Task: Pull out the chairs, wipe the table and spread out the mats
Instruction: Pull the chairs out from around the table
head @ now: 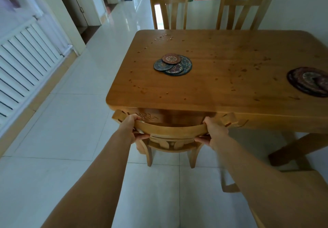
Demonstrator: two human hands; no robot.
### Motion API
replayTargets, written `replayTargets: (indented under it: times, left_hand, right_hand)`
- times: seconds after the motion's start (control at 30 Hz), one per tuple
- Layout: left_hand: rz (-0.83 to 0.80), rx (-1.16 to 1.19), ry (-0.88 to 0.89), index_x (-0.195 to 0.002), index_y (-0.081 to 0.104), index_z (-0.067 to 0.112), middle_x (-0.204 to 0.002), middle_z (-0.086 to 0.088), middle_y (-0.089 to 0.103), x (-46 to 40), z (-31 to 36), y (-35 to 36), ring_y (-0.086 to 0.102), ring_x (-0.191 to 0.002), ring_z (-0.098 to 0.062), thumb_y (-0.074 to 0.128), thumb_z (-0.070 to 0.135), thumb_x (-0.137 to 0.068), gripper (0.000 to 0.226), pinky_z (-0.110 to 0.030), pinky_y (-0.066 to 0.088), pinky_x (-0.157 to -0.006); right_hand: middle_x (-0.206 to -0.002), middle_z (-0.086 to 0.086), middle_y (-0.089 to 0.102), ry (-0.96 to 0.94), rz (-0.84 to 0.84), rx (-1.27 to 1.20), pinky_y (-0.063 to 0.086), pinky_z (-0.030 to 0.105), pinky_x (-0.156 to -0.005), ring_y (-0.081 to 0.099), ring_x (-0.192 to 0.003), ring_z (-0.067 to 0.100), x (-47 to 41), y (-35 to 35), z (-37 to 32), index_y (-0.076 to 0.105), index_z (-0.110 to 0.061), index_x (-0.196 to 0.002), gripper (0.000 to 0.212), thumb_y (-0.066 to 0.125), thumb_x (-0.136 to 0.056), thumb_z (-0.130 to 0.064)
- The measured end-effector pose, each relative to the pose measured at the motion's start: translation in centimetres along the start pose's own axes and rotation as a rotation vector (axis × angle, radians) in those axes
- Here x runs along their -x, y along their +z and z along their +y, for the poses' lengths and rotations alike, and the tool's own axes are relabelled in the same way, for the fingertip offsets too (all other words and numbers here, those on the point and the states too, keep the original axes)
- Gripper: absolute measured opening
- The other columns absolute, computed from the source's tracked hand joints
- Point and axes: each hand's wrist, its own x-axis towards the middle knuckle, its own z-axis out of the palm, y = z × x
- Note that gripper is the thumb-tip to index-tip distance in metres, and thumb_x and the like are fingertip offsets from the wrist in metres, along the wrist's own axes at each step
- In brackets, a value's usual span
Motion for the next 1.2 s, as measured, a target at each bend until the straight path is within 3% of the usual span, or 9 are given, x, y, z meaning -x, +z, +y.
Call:
replayTargets:
  times: [0.17, 0.33, 0.43, 0.63, 0.8, 0.93, 1.0, 1.07, 1.2]
  left_hand:
    - [-0.025, 0.096, 0.034, -0.125, 0.047, 0.013, -0.126, -0.018, 0.052, 0.6, -0.9, 0.1, 0.058, -0.113, -0.036, 0.066, 0.037, -0.090, 0.047, -0.050, 0.060, -0.068]
    - [-0.043, 0.291, 0.070, -0.130, 0.045, 0.011, -0.120, -0.019, 0.053, 2.6, -4.2, 0.7, 0.057, -0.113, -0.036, 0.068, 0.034, -0.091, 0.051, -0.047, 0.055, -0.092]
    - [-0.109, 0.295, 0.070, -0.132, 0.046, 0.005, -0.121, -0.020, 0.055, 5.6, -7.1, 1.1, 0.060, -0.109, -0.034, 0.062, 0.025, -0.095, 0.045, -0.043, 0.054, -0.092]
    - [-0.280, 0.337, 0.041, -0.141, 0.040, 0.005, -0.123, -0.021, 0.058, 14.0, -15.4, 0.9, 0.063, -0.103, -0.035, 0.055, 0.025, -0.099, 0.049, -0.044, 0.054, -0.078]
    - [-0.303, 0.243, 0.049, -0.131, 0.049, 0.003, -0.118, -0.019, 0.063, 20.0, -23.2, 1.4, 0.065, -0.101, -0.034, 0.053, 0.025, -0.100, 0.038, -0.042, 0.055, -0.075]
    - [-0.364, 0.107, 0.038, -0.118, 0.051, 0.005, -0.108, -0.015, 0.065, 25.5, -28.5, 4.0, 0.065, -0.092, -0.029, 0.049, 0.020, -0.101, 0.023, -0.042, 0.055, -0.080]
    - [-0.417, 0.034, 0.020, -0.112, 0.051, 0.007, -0.108, -0.014, 0.065, 28.0, -31.2, 6.3, 0.064, -0.087, -0.026, 0.048, 0.020, -0.101, 0.017, -0.041, 0.053, -0.083]
    - [-0.491, -0.024, -0.002, -0.116, 0.050, 0.007, -0.110, -0.012, 0.065, 30.3, -34.1, 8.8, 0.064, -0.090, -0.026, 0.046, 0.023, -0.101, 0.021, -0.040, 0.050, -0.083]
    - [-0.605, -0.142, -0.077, -0.128, 0.052, 0.008, -0.111, -0.012, 0.067, 35.0, -39.3, 13.7, 0.066, -0.096, -0.027, 0.050, 0.026, -0.101, 0.032, -0.043, 0.053, -0.079]
  right_hand:
    - [-0.118, 0.012, 0.051, -0.006, -0.155, -0.063, 0.059, 0.052, -0.080, 0.057, -0.109, 0.036, -0.3, -1.2, 1.0, 0.039, -0.024, -0.123, 0.059, 0.071, -0.081, -0.051]
    - [-0.114, 0.017, 0.059, -0.017, -0.167, -0.032, 0.056, 0.049, -0.085, 0.064, -0.098, 0.032, 0.5, -5.0, 2.7, 0.042, -0.015, -0.130, 0.056, 0.056, -0.091, -0.053]
    - [-0.112, 0.017, 0.059, -0.023, -0.170, -0.027, 0.054, 0.043, -0.078, 0.063, -0.096, 0.031, 2.5, -7.2, 4.2, 0.047, -0.009, -0.128, 0.048, 0.050, -0.097, -0.047]
    - [-0.103, 0.017, 0.061, -0.067, -0.211, -0.098, 0.051, 0.042, -0.087, 0.063, -0.090, 0.030, 8.6, -13.3, 10.0, 0.049, -0.004, -0.116, 0.036, 0.042, -0.103, -0.037]
    - [-0.102, 0.017, 0.063, -0.098, -0.162, -0.172, 0.054, 0.037, -0.070, 0.064, -0.083, 0.026, 13.2, -20.8, 15.9, 0.053, -0.002, -0.114, 0.034, 0.043, -0.104, -0.033]
    - [-0.115, 0.027, 0.058, -0.110, -0.137, -0.238, 0.047, 0.043, -0.099, 0.063, -0.090, 0.033, 16.6, -28.5, 18.8, 0.054, -0.004, -0.094, 0.032, 0.036, -0.106, -0.028]
    - [-0.120, 0.024, 0.059, -0.148, -0.077, -0.234, 0.053, 0.039, -0.084, 0.064, -0.088, 0.030, 18.0, -32.4, 19.6, 0.053, -0.009, -0.086, 0.028, 0.038, -0.104, -0.024]
    - [-0.096, 0.015, 0.064, -0.221, 0.081, -0.184, 0.053, 0.032, -0.064, 0.063, -0.069, 0.020, 19.2, -36.4, 20.1, 0.056, -0.009, -0.087, 0.017, 0.047, -0.099, -0.018]
    - [-0.074, 0.009, 0.057, -0.275, 0.295, -0.185, 0.047, 0.031, -0.055, 0.055, -0.061, 0.018, 21.8, -44.4, 20.0, 0.058, -0.007, -0.084, 0.014, 0.053, -0.096, -0.011]
